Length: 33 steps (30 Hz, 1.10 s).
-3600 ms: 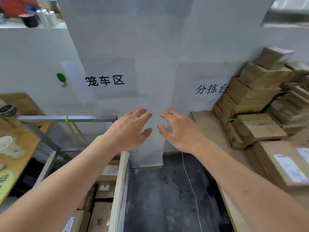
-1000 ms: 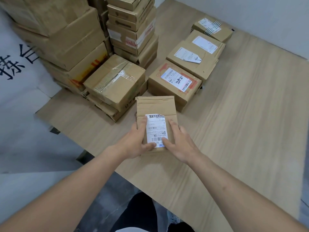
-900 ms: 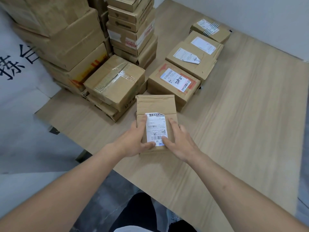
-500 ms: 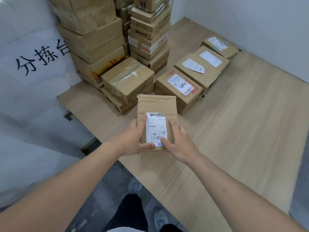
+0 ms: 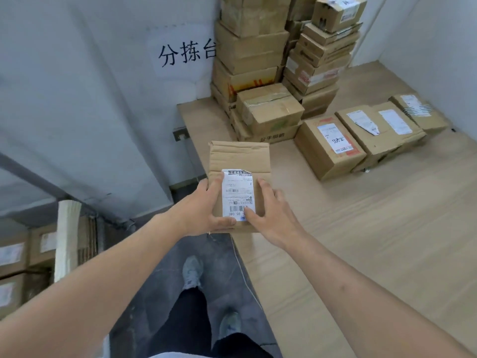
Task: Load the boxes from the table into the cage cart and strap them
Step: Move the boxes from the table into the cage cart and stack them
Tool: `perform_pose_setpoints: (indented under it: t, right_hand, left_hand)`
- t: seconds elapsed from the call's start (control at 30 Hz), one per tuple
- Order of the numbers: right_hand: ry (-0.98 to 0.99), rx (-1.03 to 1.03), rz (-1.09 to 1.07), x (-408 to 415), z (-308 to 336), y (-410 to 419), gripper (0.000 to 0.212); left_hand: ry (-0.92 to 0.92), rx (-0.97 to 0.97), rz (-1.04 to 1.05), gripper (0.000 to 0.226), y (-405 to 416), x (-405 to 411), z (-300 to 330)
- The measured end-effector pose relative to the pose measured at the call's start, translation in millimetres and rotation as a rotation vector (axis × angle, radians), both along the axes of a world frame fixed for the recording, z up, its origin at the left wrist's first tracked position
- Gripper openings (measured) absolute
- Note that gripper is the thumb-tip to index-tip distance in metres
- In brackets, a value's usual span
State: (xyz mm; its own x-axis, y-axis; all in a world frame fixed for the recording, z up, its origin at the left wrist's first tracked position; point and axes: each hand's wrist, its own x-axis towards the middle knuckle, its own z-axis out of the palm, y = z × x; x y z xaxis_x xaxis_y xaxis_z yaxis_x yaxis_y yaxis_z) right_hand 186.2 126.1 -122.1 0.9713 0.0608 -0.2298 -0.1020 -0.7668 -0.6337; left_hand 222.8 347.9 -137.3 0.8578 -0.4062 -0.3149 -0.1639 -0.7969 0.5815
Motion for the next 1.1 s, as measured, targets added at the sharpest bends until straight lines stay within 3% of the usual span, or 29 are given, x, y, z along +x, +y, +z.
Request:
perform_pose_setpoints:
  t: [0.63,1.1]
  right_hand:
    - [0.092,-0.06,0.552,1,-23,250,0.083]
    - [0.116,-0.129,0.817,-31,-43,447,0.087]
  left_hand:
    - [0.068,0.011,0.594,0.122,228,-125,-16]
    - [0.097,-0.05,0.861,0.125,398,-209,-49]
